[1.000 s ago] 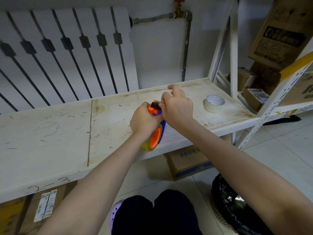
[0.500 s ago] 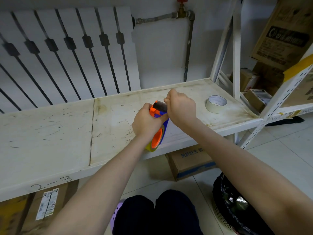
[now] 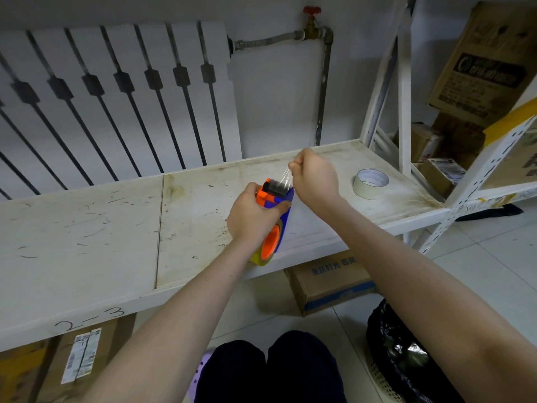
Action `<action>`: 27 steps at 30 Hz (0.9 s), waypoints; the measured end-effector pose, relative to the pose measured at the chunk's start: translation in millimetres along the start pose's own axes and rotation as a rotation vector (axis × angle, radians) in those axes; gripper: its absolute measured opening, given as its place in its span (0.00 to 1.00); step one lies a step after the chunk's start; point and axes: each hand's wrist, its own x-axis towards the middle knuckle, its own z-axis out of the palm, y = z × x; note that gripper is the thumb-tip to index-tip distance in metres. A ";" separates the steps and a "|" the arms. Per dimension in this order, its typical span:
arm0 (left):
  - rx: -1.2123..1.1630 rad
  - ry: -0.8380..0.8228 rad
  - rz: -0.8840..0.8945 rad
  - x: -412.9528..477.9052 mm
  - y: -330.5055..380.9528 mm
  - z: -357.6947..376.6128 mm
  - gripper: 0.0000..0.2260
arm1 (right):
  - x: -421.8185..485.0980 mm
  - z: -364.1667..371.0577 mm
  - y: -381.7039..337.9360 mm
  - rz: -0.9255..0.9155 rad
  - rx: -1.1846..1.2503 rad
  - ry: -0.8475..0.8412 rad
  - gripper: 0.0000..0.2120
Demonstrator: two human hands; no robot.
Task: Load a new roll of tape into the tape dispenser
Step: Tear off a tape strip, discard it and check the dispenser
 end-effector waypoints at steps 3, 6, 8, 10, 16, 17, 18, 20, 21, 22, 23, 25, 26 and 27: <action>-0.029 0.000 0.004 0.6 -2.4 -2.4 0.20 | 4.3 -5.8 0.9 0.079 0.236 -0.051 0.04; -0.066 0.002 0.000 0.2 -1.4 -4.7 0.20 | 16.2 -22.4 2.0 0.259 0.557 -0.223 0.02; -0.091 0.001 -0.004 -2.1 1.2 -6.5 0.20 | 18.1 -29.0 4.8 0.446 0.729 -0.360 0.01; -0.093 -0.006 -0.003 -4.4 3.6 -8.0 0.20 | 16.0 -29.2 9.5 0.629 0.890 -0.433 0.02; -0.067 -0.024 0.019 -9.5 9.0 -7.8 0.20 | 6.4 -18.2 25.2 1.012 1.209 -0.506 0.05; -0.066 -0.025 0.019 -9.9 9.2 -7.7 0.20 | 5.4 -14.6 26.6 1.040 1.216 -0.505 0.07; -0.066 -0.026 0.018 -10.0 9.1 -7.7 0.20 | 4.6 -11.6 27.5 1.060 1.217 -0.508 0.08; -0.070 -0.027 0.013 -10.5 8.4 -8.5 0.20 | 1.7 -6.1 28.4 1.078 1.208 -0.526 0.08; -0.071 -0.026 0.012 -10.8 8.3 -8.8 0.20 | -0.2 -3.6 28.6 1.084 1.202 -0.535 0.09; -0.073 -0.024 0.014 -11.1 8.0 -9.2 0.20 | -2.3 -1.1 29.1 1.092 1.198 -0.539 0.10; -0.076 -0.022 0.018 -11.5 7.7 -9.3 0.20 | -4.5 1.8 29.8 1.101 1.197 -0.541 0.10; -0.078 -0.016 0.026 -12.3 7.6 -9.3 0.20 | -9.0 7.4 31.1 1.114 1.181 -0.556 0.11; -0.079 -0.015 0.031 -12.5 7.8 -9.4 0.20 | -11.2 9.0 31.0 1.112 1.167 -0.574 0.12; -0.080 -0.013 0.036 -12.6 8.0 -9.3 0.20 | -13.0 10.4 31.0 1.104 1.153 -0.592 0.14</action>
